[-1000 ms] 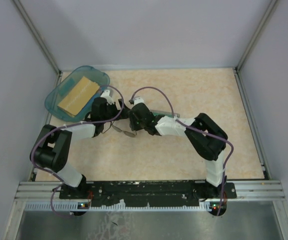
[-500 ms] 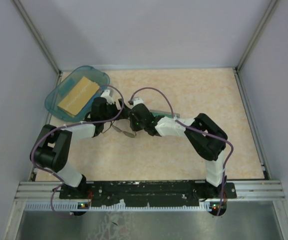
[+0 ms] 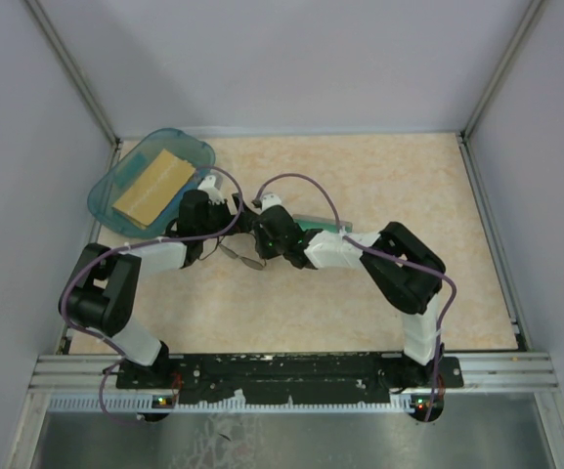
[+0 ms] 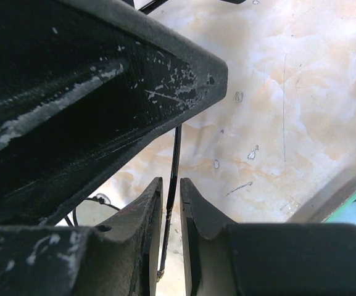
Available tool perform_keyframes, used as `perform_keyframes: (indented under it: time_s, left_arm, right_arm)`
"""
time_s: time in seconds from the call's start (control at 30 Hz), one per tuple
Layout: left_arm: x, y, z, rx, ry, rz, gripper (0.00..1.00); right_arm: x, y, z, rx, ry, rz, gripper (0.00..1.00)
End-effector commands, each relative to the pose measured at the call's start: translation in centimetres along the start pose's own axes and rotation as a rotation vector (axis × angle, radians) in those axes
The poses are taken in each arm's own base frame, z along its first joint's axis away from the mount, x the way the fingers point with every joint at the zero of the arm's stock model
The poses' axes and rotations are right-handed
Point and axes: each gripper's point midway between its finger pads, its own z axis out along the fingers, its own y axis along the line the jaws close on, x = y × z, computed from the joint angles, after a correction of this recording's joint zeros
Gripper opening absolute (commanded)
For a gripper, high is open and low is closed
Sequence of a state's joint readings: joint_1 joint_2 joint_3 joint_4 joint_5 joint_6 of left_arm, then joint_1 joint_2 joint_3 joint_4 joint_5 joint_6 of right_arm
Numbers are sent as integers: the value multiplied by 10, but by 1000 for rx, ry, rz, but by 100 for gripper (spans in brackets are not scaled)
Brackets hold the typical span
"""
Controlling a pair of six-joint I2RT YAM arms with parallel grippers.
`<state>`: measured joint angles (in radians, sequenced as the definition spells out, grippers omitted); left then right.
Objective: Organize the sunglasses
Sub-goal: Fold the sunglasses at the center of the board.
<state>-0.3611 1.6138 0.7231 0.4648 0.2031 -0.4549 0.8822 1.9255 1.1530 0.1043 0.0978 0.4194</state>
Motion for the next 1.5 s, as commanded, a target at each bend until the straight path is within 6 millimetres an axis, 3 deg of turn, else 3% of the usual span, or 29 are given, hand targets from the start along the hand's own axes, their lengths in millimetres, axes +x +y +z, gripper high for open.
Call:
perform_keyframes:
  time_s: [0.0, 0.67, 1.47]
  left_arm:
    - [-5, -16, 1, 74, -19, -11, 96]
    - [-7, -23, -2, 106, -32, -39, 95]
    - [-17, -10, -31, 32, -157, -60, 96]
  right_arm:
    - [-8, 24, 0, -78, -42, -26, 19]
    - [-3, 33, -3, -126, -58, -40, 20]
    - [-26, 18, -25, -48, -167, 37, 29]
